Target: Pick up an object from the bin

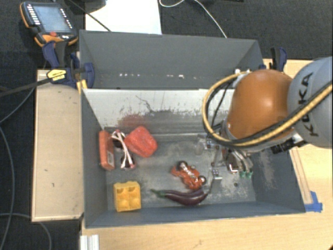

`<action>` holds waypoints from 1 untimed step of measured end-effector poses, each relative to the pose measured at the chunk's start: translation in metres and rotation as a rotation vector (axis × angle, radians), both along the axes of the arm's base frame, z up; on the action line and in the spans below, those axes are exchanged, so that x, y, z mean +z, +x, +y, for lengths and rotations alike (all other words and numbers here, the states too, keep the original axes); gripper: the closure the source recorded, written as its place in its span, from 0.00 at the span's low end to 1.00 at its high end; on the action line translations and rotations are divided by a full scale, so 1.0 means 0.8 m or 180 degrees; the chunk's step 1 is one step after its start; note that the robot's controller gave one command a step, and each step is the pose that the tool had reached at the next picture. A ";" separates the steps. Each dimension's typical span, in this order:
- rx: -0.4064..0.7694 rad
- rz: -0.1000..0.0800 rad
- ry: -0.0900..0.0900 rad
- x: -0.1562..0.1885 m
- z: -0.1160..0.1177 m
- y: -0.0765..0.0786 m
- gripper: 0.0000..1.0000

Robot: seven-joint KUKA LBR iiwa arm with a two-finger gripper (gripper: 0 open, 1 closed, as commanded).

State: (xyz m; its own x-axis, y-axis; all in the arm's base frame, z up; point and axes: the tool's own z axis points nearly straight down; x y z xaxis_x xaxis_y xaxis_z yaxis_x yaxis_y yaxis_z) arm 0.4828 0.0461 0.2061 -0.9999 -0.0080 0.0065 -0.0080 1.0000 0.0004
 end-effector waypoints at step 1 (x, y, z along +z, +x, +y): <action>-0.0011 -0.0028 0.0002 0.005 0.000 0.002 0.00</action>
Offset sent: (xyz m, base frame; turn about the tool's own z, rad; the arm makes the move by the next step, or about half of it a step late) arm -0.0045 0.0115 -0.1361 -0.1716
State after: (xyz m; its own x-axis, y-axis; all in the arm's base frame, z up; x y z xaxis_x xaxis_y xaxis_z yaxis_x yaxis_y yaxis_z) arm 0.4845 0.0458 0.2103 -1.0000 -0.0046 -0.0024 -0.0047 1.0000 0.0008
